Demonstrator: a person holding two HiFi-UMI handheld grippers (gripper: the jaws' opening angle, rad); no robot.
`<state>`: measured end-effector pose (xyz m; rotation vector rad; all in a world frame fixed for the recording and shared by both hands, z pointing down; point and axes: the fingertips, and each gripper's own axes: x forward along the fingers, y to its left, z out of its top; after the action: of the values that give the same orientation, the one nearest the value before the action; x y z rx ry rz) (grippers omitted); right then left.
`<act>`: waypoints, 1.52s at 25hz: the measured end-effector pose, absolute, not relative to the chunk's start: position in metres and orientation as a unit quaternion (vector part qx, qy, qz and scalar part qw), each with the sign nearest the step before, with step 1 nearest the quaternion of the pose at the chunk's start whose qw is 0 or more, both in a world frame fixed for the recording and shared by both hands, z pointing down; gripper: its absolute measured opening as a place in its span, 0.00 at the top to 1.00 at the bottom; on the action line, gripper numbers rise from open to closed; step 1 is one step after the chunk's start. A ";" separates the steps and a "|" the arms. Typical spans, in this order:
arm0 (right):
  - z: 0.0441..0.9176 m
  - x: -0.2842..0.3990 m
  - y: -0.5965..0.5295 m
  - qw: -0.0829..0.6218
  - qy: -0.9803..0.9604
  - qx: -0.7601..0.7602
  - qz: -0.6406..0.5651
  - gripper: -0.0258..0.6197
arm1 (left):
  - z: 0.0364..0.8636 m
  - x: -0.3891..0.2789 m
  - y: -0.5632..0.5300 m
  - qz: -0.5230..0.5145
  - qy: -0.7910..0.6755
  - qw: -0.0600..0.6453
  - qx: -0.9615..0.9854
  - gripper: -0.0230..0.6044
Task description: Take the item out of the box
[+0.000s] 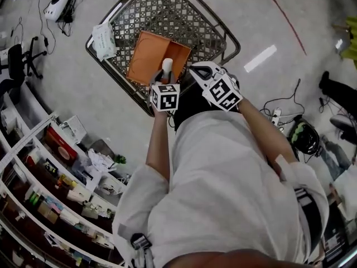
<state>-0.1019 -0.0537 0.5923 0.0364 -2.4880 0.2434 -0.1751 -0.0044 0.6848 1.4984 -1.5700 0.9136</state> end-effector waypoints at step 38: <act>0.531 -0.105 -0.019 0.223 -0.970 -0.084 0.050 0.95 | 0.537 -0.136 0.063 0.108 -0.852 0.274 0.434 0.76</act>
<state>-0.1048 -0.0194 0.5312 -0.2315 -2.6789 0.1382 -0.1355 0.0628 0.5367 1.1671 -2.2906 0.2914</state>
